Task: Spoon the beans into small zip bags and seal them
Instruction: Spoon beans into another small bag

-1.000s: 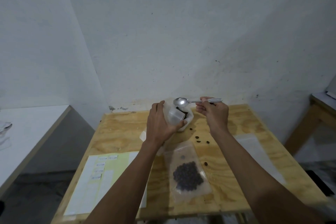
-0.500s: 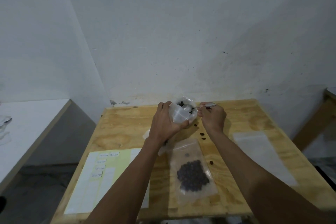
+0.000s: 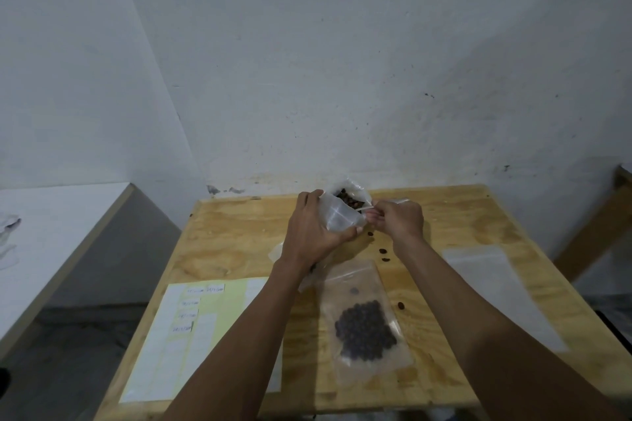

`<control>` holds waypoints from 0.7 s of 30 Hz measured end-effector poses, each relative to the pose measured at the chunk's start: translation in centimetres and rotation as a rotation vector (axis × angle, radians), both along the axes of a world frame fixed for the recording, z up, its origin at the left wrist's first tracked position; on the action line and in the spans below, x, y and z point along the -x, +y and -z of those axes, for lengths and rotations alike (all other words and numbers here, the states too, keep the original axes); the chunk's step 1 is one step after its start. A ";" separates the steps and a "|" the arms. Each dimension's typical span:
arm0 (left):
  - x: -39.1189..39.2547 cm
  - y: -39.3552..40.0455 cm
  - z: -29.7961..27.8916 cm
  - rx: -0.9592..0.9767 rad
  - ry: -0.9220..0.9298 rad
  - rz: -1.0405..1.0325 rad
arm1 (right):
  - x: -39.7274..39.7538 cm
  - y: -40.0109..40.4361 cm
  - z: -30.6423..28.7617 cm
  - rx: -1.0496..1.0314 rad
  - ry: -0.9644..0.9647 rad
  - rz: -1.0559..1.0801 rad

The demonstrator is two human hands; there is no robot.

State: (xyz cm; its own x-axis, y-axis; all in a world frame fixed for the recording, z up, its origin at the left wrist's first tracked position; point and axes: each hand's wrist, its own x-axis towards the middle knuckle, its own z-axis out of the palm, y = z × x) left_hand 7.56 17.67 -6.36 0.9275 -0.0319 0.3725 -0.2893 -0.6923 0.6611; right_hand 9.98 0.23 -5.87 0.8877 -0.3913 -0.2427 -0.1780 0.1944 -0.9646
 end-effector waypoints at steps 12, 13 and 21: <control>0.7 0.6 -0.2 -0.085 -0.047 -0.091 | 0.9 -1.5 -3.3 -0.095 -0.084 0.056; 0.8 0.6 -0.4 -0.083 -0.053 -0.089 | 1.1 -1.6 -3.8 -0.099 -0.093 0.049; 1.3 0.4 -2.1 -0.066 -0.135 -0.076 | 2.8 -1.2 -5.6 -0.040 -0.152 -0.081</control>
State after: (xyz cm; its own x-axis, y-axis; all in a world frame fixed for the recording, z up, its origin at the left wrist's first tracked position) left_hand 6.30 18.03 -4.26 0.8699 0.0078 0.4932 -0.3177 -0.7560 0.5723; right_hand 7.18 -0.98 -0.31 0.9437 -0.3094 -0.1169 -0.0472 0.2239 -0.9735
